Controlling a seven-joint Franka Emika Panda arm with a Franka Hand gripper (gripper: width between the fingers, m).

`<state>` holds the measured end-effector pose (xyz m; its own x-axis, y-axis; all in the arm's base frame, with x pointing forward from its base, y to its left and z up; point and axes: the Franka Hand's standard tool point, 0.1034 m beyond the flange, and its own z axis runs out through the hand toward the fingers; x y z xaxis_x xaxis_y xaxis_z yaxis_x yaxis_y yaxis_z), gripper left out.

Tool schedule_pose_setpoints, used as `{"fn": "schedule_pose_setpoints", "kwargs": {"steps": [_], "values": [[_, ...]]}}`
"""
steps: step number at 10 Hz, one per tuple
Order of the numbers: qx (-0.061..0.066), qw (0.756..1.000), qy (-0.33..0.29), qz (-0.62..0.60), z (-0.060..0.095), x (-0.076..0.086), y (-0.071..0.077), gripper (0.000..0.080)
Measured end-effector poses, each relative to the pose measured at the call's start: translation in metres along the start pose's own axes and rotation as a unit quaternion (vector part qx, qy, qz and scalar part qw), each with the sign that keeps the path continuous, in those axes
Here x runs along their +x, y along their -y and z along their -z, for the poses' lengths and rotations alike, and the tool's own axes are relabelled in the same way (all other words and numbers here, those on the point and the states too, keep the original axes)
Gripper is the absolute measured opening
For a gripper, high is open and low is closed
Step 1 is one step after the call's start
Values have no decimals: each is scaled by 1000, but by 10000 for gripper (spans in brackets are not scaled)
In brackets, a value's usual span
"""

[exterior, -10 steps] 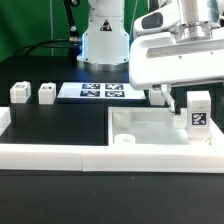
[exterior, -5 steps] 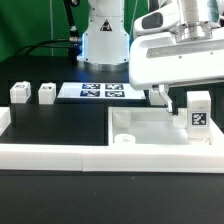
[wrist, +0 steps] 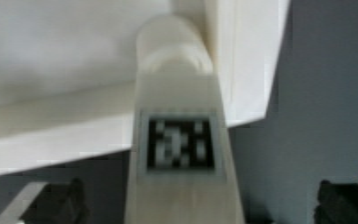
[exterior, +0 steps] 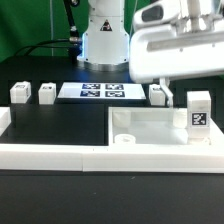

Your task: Assemble square table

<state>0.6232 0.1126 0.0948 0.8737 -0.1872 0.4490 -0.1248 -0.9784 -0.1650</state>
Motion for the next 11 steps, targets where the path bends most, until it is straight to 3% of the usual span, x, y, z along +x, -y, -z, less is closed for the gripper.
{"fn": "schedule_pose_setpoints", "kwargs": {"steps": [2,4,6,7,8,10,11], "values": [[-1,1000,30,-9,6,11,-6,649],[2,994,104,-24,6,12,-5,649],[3,978,202,-56,5,7,-1,649],[10,968,235,-87,10,2,4,649],[10,954,289,-84,13,-4,0,649],[10,956,281,-86,9,1,-1,649],[0,952,296,-83,11,0,-6,649]]}}
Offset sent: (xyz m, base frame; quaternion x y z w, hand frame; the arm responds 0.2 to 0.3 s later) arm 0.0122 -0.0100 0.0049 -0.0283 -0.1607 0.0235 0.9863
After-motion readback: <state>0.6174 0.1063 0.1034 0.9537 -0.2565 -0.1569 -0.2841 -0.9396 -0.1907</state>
